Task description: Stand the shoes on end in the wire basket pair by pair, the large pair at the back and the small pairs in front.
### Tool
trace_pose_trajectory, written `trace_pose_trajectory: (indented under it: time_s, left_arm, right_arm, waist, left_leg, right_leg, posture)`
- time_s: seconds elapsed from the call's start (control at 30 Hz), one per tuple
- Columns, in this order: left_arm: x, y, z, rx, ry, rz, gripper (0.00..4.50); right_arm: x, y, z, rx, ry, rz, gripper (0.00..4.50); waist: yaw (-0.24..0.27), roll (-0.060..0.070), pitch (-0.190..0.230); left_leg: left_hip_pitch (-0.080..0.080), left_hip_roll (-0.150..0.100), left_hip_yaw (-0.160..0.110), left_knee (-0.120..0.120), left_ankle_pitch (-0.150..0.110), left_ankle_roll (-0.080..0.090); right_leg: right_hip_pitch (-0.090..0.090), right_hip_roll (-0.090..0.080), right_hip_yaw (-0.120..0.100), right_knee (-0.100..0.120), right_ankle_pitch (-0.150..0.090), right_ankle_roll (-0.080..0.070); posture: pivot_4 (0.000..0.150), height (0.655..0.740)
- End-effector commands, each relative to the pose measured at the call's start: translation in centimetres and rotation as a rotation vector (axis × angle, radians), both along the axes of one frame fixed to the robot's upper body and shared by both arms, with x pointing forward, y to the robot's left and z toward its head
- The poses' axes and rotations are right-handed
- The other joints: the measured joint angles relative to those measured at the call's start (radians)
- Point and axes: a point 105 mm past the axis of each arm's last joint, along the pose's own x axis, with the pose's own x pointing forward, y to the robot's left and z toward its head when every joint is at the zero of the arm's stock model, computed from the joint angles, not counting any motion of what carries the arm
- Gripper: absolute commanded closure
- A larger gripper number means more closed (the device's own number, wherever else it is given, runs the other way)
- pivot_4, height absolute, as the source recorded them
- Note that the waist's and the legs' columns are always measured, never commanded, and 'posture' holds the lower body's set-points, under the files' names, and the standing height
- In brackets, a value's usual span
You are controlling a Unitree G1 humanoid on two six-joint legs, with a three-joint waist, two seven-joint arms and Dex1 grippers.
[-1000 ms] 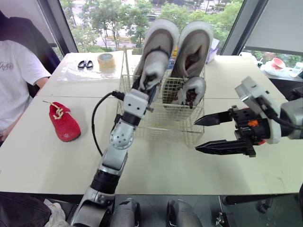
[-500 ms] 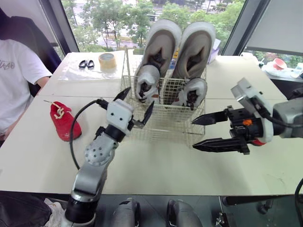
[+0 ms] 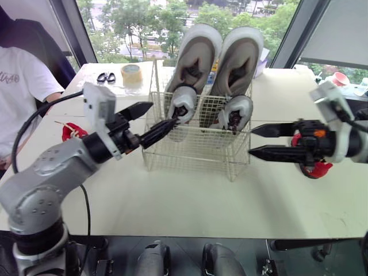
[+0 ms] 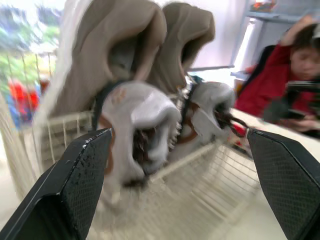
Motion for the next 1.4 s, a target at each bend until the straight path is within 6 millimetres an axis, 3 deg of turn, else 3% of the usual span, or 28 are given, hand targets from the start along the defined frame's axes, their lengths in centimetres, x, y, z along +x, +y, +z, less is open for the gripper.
trace_pose_trajectory:
  time_s: [0.03,0.13,0.23,0.37,0.5,0.63,0.87,1.07,1.3,1.4]
  left_arm:
    - [0.7,0.5,0.3,-0.021,0.016,0.077,0.09]
    - [0.6,-0.3,-0.3,0.088,-0.027,0.107,0.09]
    - [0.4,-1.3,-2.1,0.082,0.083,-0.002,0.09]
    - [-0.6,-2.7,-2.2,-0.127,0.173,-0.213,0.09]
    - [-0.3,-2.7,-3.2,-0.152,0.215,-0.195,0.09]
    - [-0.3,-3.5,-4.5,-0.106,0.242,-0.173,0.09]
    - [-1.6,-3.9,-5.8,-0.052,0.264,-0.198,0.09]
    - [-2.9,-3.7,-6.5,-0.07,0.28,-0.161,0.09]
    - [-4.4,-1.9,-7.9,-0.042,0.29,-0.127,0.09]
    - [-5.1,-1.0,-8.7,-0.036,0.3,-0.121,0.09]
  right_arm:
    - [-0.2,-5.9,1.1,0.073,-0.098,-0.27,0.0]
    - [0.1,-9.0,1.0,0.121,-0.239,-0.502,0.0]
    - [-0.2,-10.4,0.2,0.113,-0.379,-0.692,0.0]
    - [-2.3,-11.8,-4.4,0.063,-0.39,-0.941,0.0]
    - [-4.5,-13.0,-6.6,0.013,-0.416,-1.123,0.0]
    - [-4.7,-12.4,-9.6,-0.059,-0.385,-1.16,0.0]
    - [-2.1,-12.4,-12.6,-0.077,-0.346,-1.179,0.0]
    - [0.8,-12.9,-13.2,-0.068,-0.349,-1.193,0.0]
    - [5.9,-14.5,-14.5,-0.098,-0.301,-1.189,0.0]
    - [7.1,-15.4,-15.1,-0.136,-0.281,-1.212,0.0]
  waist:
    - [0.003,0.0,0.0]
    - [-0.007,0.0,0.0]
    - [-0.012,0.002,-0.001]
    - [-0.005,0.004,-0.002]
    - [-0.01,0.007,-0.003]
    - [-0.014,0.011,-0.006]
    - [-0.034,0.012,-0.006]
    - [-0.038,0.014,-0.006]
    - [-0.04,0.015,-0.006]
    - [-0.04,0.016,-0.006]
  left_leg:
    - [0.001,-0.001,0.001,0.0,0.0,0.0]
    - [0.003,-0.001,0.002,0.0,0.0,0.0]
    - [0.005,0.0,0.002,-0.002,0.0,-0.001]
    - [0.005,0.003,0.002,-0.004,0.002,-0.004]
    - [0.004,0.002,0.002,-0.003,0.002,-0.004]
    - [0.005,0.002,0.002,-0.003,0.002,-0.004]
    - [0.005,0.002,0.002,-0.004,0.001,-0.004]
    - [0.005,0.002,0.002,-0.005,0.001,-0.004]
    - [0.005,0.001,0.002,-0.005,0.002,-0.004]
    - [0.005,0.001,0.002,-0.005,0.002,-0.004]
  right_leg:
    - [0.001,-0.001,0.0,0.0,0.0,0.0]
    - [0.002,0.0,0.002,-0.001,0.0,0.0]
    - [0.002,0.002,0.004,0.0,0.0,0.0]
    - [0.0,0.004,0.003,0.002,-0.003,-0.002]
    - [-0.001,0.003,0.004,0.002,-0.003,-0.002]
    - [0.0,0.004,0.005,0.002,-0.004,-0.003]
    - [-0.001,0.003,0.005,0.002,-0.005,-0.007]
    - [-0.002,0.003,0.005,0.002,-0.006,-0.008]
    - [-0.002,0.003,0.005,0.002,-0.006,-0.008]
    - [-0.002,0.003,0.005,0.002,-0.006,-0.008]
  posture:
    - [0.15,0.74]
    - [0.15,0.74]
    - [0.15,0.74]
    - [0.15,0.74]
    - [0.15,0.74]
    - [0.15,0.74]
    - [0.15,0.74]
    - [0.15,0.74]
    - [0.15,0.74]
    - [0.15,0.74]
